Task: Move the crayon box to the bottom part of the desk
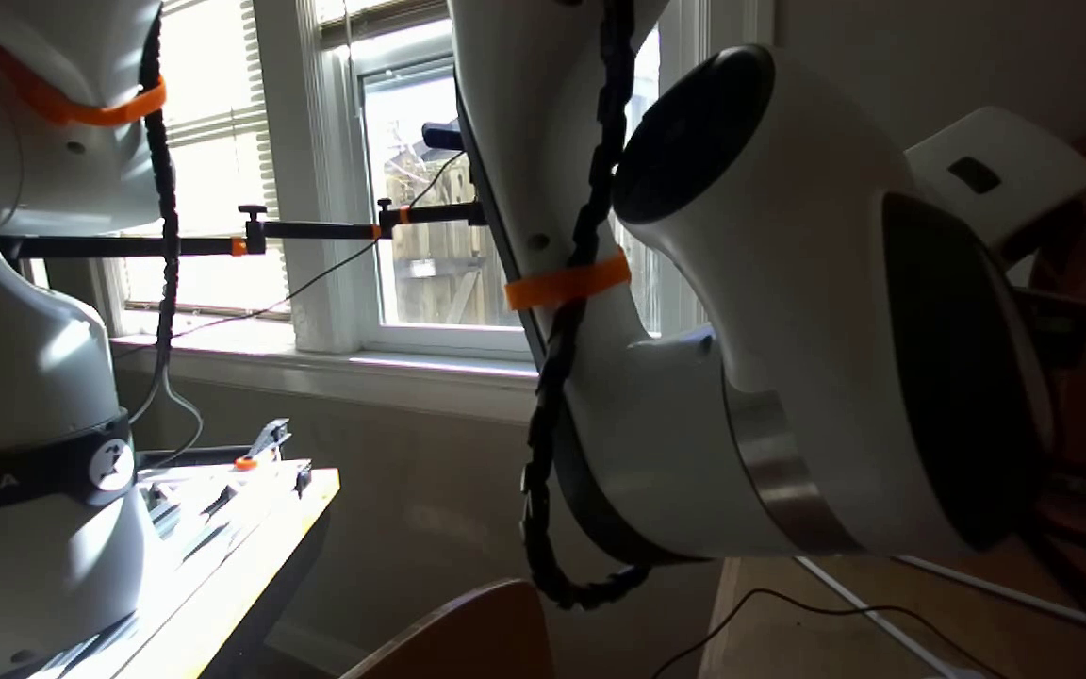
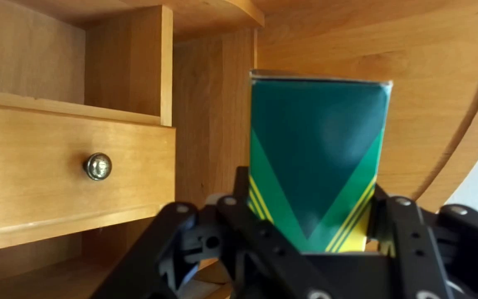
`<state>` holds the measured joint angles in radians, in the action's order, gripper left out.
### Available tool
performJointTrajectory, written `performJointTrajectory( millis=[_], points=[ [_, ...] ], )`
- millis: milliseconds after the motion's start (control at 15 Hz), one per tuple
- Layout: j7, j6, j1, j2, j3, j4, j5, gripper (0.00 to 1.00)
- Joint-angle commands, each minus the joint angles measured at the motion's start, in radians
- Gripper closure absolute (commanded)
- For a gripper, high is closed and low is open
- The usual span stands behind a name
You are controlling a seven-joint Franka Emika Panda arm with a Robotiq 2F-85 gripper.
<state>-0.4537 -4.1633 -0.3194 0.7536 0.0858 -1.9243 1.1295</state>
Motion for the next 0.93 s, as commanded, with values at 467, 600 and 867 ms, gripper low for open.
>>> performJointTrajectory(
  millis=[467,600,867],
  points=[
    [0.008,0.005,-0.008,-0.006,-0.012,0.0,-0.002,0.41],
    [0.016,0.005,-0.008,0.004,-0.015,0.007,-0.019,0.66],
    [0.028,-0.008,-0.003,0.068,-0.046,0.058,-0.066,0.66]
  ],
)
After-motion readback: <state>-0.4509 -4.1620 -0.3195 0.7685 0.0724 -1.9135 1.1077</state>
